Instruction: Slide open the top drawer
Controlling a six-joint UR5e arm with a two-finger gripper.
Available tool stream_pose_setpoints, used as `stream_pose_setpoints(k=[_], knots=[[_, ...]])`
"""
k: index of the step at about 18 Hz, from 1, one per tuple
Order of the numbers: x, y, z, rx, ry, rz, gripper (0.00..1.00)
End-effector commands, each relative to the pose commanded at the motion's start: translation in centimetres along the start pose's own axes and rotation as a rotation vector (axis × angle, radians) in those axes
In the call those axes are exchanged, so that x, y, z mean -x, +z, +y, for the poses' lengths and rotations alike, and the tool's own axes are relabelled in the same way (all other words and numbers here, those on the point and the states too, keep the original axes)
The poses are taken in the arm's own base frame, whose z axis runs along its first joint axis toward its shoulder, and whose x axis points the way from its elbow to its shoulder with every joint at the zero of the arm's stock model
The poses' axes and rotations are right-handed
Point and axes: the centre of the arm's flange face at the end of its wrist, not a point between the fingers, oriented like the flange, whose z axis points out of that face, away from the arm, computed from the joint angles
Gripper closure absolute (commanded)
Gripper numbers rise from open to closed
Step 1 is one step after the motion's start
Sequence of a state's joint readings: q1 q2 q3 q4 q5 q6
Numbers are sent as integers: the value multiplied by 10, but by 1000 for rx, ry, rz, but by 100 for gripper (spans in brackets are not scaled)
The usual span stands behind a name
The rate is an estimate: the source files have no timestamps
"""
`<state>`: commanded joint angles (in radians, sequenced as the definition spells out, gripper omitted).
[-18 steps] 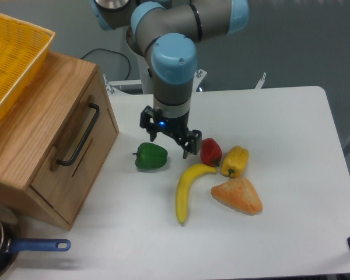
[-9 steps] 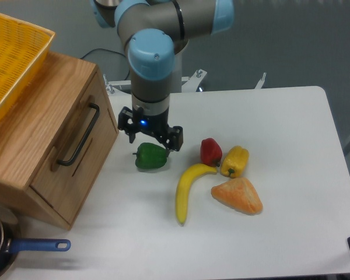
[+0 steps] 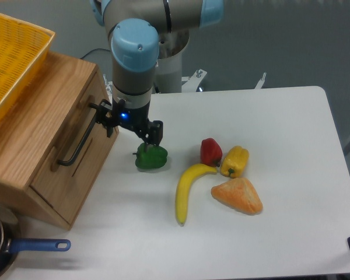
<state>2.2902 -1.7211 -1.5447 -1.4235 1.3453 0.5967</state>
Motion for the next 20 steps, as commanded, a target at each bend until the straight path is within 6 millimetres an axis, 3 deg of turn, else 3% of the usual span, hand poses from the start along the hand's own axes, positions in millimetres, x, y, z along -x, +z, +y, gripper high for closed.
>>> stream_pose_setpoints(k=[14,20], knots=[[-13,-2,-7,-41,-71,71,0],[-16,7,-8,-20,-146,68,0]])
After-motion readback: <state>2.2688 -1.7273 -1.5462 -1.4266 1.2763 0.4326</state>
